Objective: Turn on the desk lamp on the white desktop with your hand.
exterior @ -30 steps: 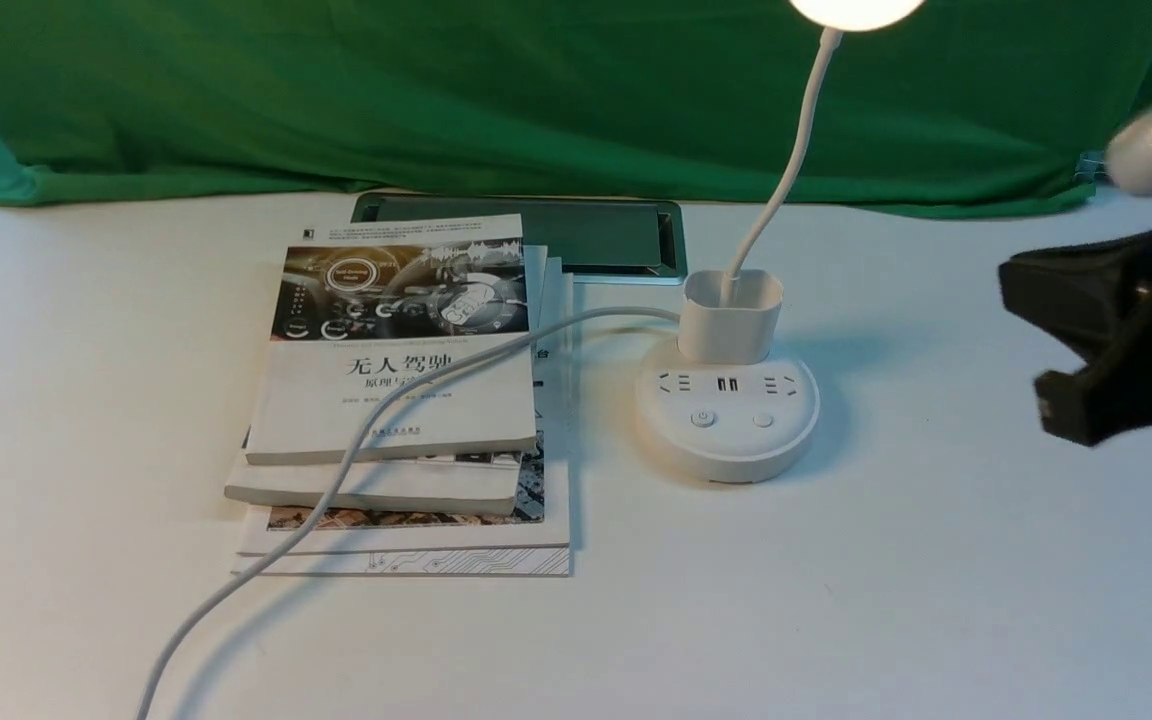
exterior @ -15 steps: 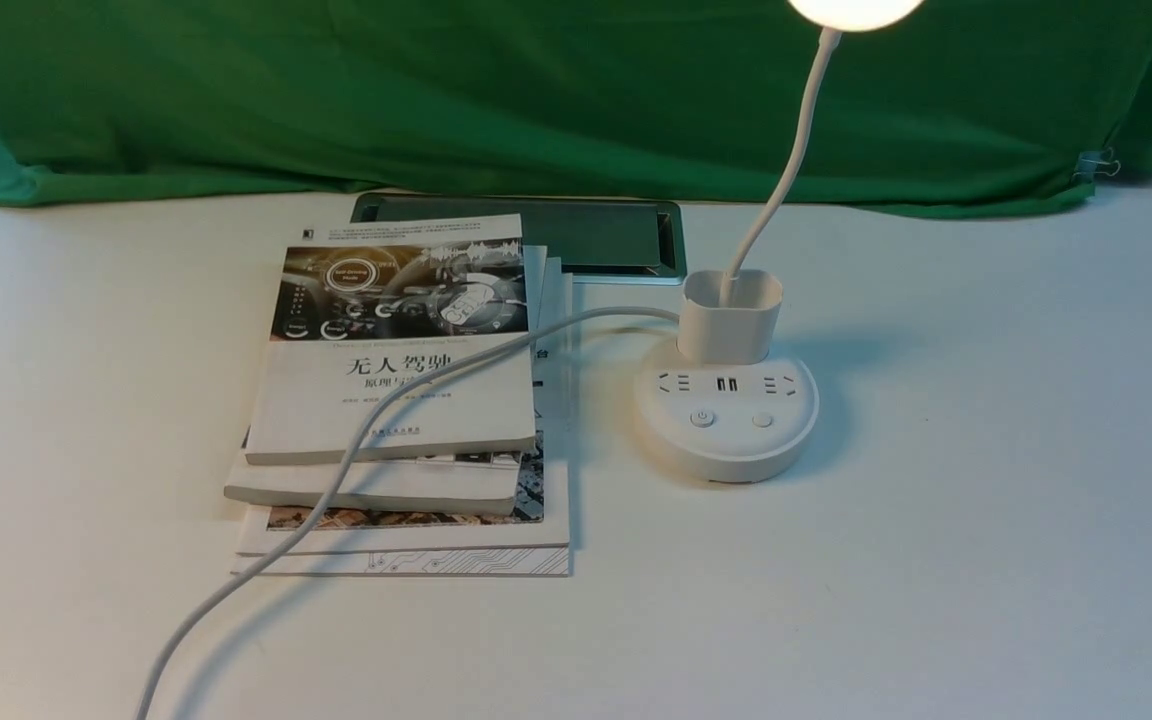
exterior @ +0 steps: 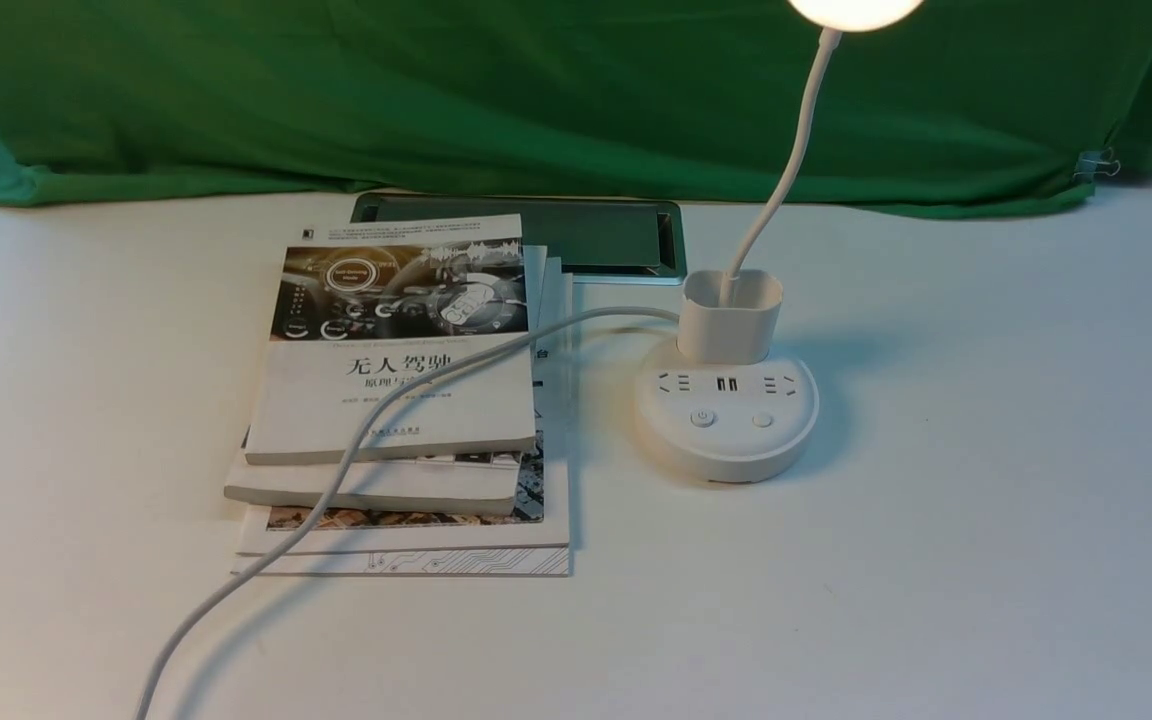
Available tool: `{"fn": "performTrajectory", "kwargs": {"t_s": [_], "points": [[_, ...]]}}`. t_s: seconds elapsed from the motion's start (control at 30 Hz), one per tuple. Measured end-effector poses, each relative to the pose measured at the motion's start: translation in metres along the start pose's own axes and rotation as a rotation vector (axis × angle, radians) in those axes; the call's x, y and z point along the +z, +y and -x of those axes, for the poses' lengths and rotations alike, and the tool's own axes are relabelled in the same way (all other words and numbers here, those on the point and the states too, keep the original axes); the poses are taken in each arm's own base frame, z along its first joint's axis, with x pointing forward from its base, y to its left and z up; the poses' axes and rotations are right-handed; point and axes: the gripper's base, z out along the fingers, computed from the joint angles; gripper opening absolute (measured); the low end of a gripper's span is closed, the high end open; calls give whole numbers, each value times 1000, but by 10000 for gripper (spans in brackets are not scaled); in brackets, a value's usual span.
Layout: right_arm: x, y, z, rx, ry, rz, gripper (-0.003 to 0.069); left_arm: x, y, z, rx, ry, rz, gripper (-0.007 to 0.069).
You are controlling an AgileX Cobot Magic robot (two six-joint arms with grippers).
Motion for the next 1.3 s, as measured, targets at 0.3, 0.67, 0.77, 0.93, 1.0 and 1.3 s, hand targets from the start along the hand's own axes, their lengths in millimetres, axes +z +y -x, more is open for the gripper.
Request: {"fn": "performTrajectory", "kwargs": {"t_s": [0.3,0.67,0.77,0.93,1.0,1.3], "points": [[-9,-4,-16,22,128,-59,178,0,0,0,0,0,0,21],[-9,-4,-17,24,138,-60,192,0,0,0,0,0,0,21],[-9,-4,-17,24,138,-60,196,0,0,0,0,0,0,21],[-9,-4,-17,25,138,-60,204,0,0,0,0,0,0,21],[-9,-4,-17,25,138,-60,211,0,0,0,0,0,0,21],[-9,-4,-17,25,138,-60,227,0,0,0,0,0,0,21]]}}
